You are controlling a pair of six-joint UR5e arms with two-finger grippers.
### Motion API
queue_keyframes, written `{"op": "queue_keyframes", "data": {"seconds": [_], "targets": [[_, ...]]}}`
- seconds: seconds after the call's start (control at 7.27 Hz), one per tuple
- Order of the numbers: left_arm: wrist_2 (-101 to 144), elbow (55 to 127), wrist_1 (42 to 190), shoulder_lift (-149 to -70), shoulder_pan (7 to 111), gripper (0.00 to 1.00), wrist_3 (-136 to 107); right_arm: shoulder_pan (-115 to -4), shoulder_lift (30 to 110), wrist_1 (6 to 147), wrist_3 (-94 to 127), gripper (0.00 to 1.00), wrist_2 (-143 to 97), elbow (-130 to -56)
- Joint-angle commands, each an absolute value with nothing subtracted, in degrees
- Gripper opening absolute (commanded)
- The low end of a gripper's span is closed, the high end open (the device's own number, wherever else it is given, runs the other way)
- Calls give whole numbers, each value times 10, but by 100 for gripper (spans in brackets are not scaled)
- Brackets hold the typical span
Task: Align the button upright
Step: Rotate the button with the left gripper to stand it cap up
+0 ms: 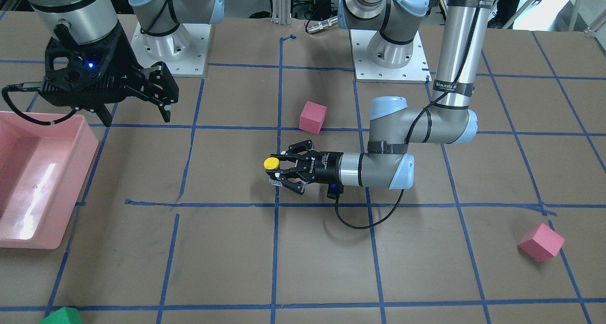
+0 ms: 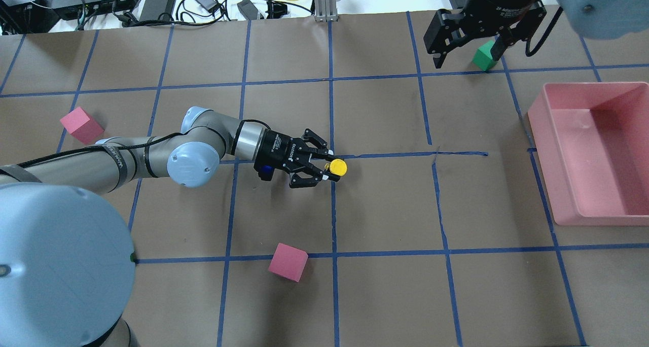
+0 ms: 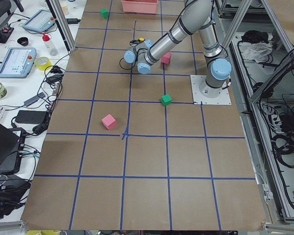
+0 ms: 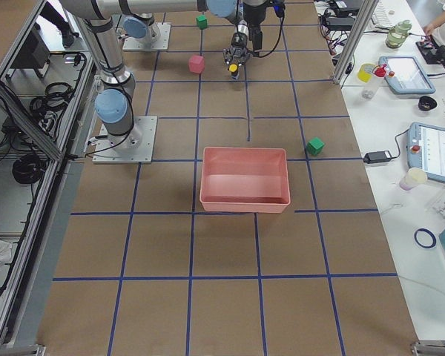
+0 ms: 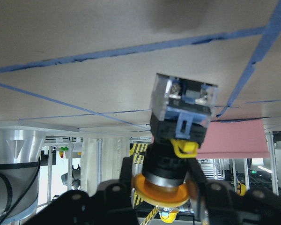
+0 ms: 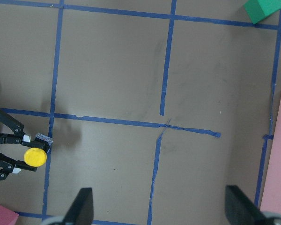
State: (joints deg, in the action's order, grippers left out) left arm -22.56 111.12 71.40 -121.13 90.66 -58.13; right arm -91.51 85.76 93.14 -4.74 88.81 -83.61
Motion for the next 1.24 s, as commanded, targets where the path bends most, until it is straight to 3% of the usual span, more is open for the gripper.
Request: {"op": "queue_keyframes", "data": {"seconds": [0.0, 0.28, 0.41, 0.55, 0.96, 1.1], "targets": [[-221, 1112, 717, -1223, 905, 3, -584, -914, 856, 933, -47, 100, 887, -837], [-228, 1112, 718, -1227, 903, 15, -584, -911, 856, 933, -47, 100, 887, -837], [-231, 1109, 719, -1227, 903, 44, -591, -911, 855, 933, -47, 100, 887, -837], [-232, 1108, 719, -1226, 903, 85, -595, -911, 854, 933, -47, 100, 888, -838], [-240, 1092, 713, -1199, 890, 93, -658, -911, 854, 933, -47, 100, 886, -838], [-307, 1062, 715, -1175, 871, 100, -694, -911, 854, 933, -48, 100, 882, -837]]}}
